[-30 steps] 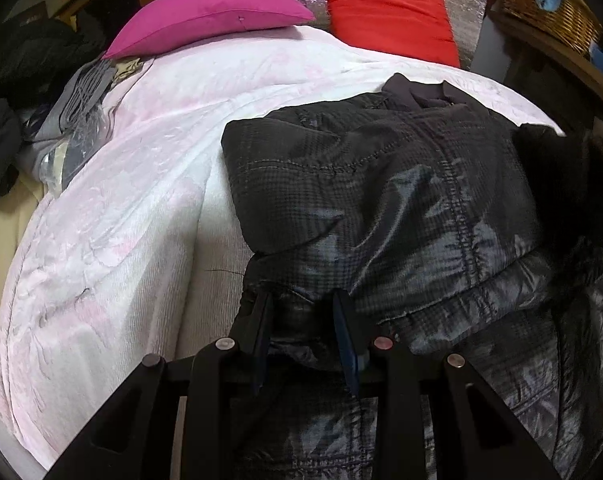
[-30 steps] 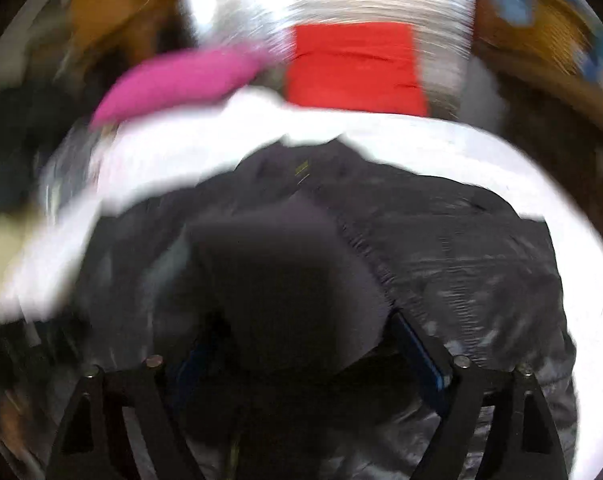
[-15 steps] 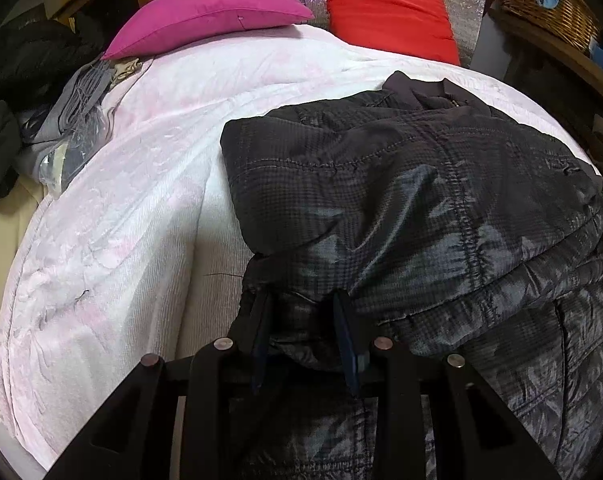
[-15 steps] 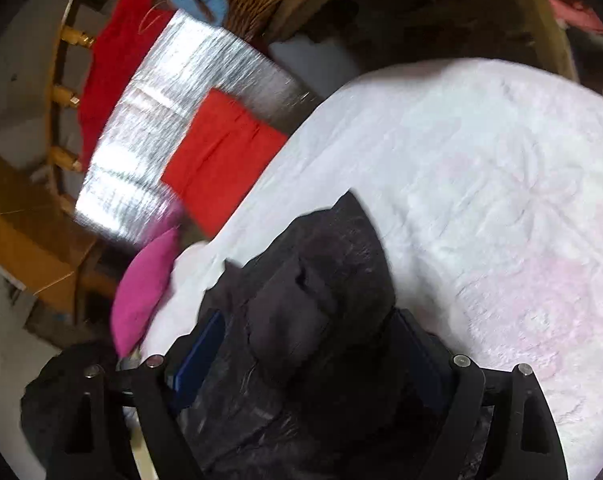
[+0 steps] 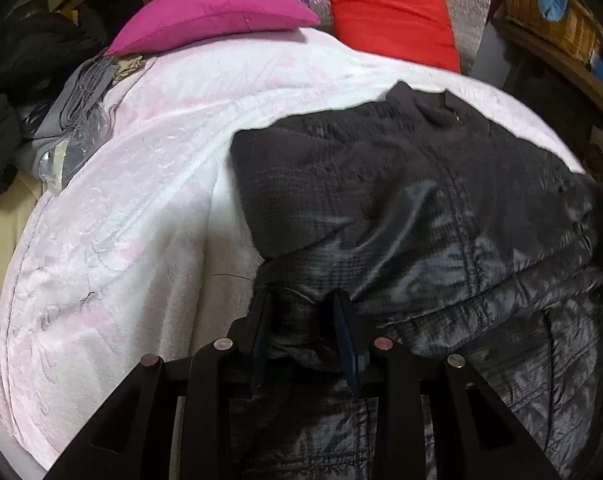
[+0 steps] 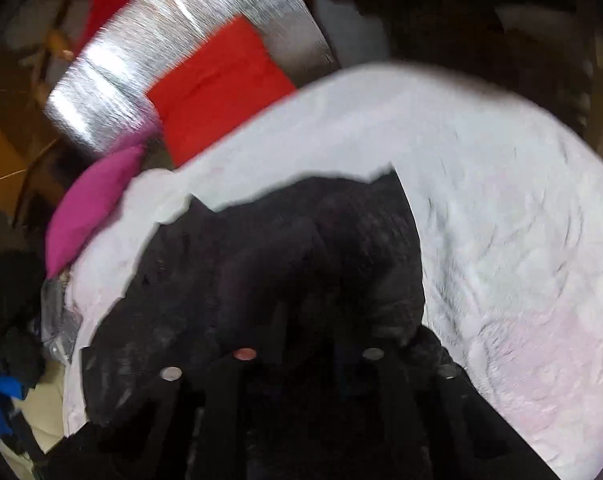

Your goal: Fold large clothes

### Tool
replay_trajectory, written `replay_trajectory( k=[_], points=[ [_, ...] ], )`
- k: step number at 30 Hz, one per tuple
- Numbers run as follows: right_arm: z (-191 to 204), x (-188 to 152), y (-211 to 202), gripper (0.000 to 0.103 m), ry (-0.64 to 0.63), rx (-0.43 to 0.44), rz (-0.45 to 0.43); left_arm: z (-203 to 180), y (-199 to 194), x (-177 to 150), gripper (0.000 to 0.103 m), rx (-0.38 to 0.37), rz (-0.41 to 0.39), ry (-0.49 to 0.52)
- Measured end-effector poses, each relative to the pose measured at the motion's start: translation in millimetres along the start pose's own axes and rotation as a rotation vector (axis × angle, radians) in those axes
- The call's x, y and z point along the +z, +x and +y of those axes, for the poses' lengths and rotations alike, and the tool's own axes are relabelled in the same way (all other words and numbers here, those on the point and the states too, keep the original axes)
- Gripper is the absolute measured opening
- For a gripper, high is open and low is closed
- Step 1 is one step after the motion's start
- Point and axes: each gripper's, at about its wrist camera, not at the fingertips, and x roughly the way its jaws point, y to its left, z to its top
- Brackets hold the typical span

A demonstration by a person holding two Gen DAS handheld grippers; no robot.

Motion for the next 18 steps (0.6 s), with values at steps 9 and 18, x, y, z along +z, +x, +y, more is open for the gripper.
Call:
replay_trajectory(
  k=[9, 18],
  points=[
    [-19, -19, 17, 0.025, 0.030, -0.003, 0.116, 3, 3, -2, 0.050, 0.033, 0.062, -0.004],
    [-28, -56, -65, 0.086, -0.056, 0.095, -0.009, -1, -43, -23, 0.063, 0.047, -0.031, 0.052]
  ],
)
